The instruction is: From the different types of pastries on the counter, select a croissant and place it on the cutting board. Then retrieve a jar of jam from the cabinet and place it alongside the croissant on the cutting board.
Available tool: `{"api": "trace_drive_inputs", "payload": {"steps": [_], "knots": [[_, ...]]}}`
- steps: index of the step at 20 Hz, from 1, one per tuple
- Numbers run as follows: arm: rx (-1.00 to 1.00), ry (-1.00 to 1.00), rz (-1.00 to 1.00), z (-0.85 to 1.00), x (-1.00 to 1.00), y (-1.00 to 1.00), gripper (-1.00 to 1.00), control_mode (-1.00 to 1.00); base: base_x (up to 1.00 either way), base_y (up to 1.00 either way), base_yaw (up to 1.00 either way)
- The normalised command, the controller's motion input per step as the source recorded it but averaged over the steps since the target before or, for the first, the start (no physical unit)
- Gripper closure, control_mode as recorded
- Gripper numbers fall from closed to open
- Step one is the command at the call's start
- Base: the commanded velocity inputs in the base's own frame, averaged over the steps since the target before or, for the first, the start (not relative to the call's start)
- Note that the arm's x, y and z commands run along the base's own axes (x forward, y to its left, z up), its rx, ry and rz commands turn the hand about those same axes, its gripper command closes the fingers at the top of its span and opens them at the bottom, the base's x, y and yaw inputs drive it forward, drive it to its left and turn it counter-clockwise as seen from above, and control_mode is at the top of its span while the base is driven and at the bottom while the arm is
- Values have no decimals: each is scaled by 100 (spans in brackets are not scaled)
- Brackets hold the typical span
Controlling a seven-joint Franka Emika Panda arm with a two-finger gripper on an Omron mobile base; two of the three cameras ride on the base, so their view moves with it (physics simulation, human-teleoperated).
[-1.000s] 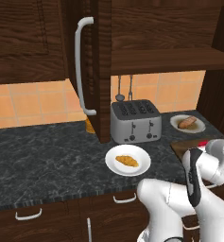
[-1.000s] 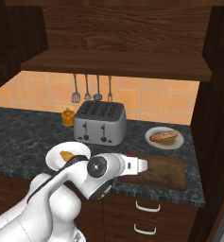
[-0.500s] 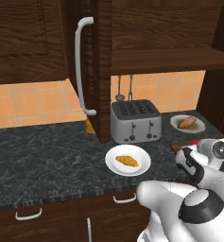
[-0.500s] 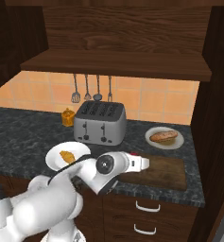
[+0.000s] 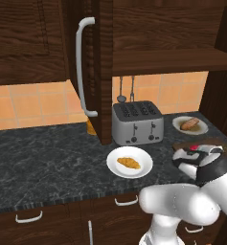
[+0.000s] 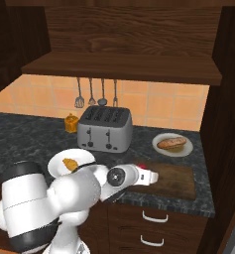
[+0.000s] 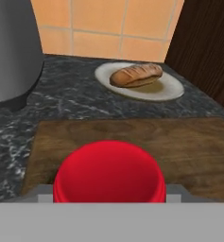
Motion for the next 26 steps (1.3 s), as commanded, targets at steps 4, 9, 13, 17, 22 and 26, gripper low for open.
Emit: {"api": "trace_drive_inputs", "payload": {"steps": [4, 9, 13, 17, 22, 26], "knots": [[0, -11, 1, -27, 21, -26, 100, -100, 0, 0, 0], [-1, -18, 1, -48, 3, -30, 100, -100, 0, 0, 0], [0, -1, 7, -12, 0, 0, 100, -100, 0, 0, 0], [0, 9, 1, -1, 0, 0, 100, -100, 0, 0, 0], [0, 19, 0, -4, 0, -5, 100, -100, 0, 0, 0], [0, 23, 0, -1, 0, -25, -100, -100, 0, 0, 0]]}}
